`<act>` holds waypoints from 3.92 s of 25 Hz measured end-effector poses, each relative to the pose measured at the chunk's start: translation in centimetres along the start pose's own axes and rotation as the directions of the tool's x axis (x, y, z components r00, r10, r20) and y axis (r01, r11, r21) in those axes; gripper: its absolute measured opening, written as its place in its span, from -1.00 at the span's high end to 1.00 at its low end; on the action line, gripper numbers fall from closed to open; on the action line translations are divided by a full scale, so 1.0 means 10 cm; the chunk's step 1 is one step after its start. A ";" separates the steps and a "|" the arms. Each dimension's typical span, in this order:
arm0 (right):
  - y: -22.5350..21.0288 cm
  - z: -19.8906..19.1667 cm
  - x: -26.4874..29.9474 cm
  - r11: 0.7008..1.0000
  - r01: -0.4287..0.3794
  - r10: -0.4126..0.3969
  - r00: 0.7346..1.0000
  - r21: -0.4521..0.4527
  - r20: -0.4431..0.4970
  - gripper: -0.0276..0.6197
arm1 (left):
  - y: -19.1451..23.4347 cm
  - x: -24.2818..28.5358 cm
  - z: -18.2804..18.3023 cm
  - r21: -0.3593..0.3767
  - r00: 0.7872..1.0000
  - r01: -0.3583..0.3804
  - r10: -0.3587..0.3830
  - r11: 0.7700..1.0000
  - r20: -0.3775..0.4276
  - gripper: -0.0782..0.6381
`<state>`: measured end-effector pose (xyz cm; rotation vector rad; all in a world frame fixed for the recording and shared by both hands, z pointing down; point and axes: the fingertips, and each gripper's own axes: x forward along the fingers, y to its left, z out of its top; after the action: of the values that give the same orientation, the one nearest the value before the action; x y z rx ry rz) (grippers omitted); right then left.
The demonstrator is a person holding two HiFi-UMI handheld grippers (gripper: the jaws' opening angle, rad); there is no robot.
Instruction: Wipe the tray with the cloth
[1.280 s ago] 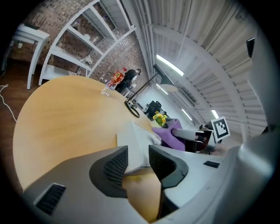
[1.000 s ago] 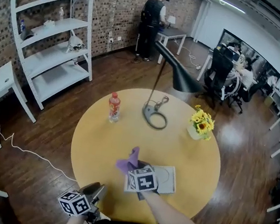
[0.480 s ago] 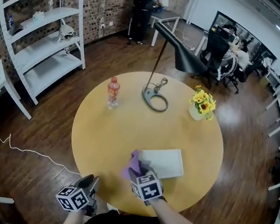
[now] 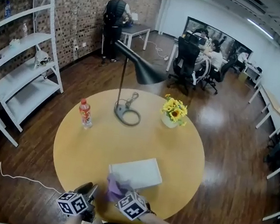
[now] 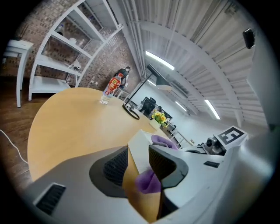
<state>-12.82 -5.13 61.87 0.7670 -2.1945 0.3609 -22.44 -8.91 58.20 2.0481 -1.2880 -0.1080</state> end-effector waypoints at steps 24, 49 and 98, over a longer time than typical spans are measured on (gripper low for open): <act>-3.00 -1.11 -0.23 0.166 -0.269 -0.098 0.953 0.949 0.288 0.60 | -0.50 0.78 -0.32 0.084 0.975 -0.157 0.168 0.984 -0.144 0.36; -2.01 -1.88 -0.78 0.066 -0.272 -0.179 0.943 0.960 0.279 0.60 | -0.40 0.83 -0.09 0.168 0.991 -0.101 0.115 0.981 -0.075 0.34; -2.37 -0.82 -0.13 0.319 -0.393 0.087 0.918 0.862 0.387 0.62 | -1.25 0.65 -0.84 -0.067 0.992 0.060 -0.067 0.996 -0.107 0.26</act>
<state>7.46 -19.18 66.66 1.0926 -2.2213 1.9351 -6.21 -6.64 58.79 2.0128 -1.1386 -0.0638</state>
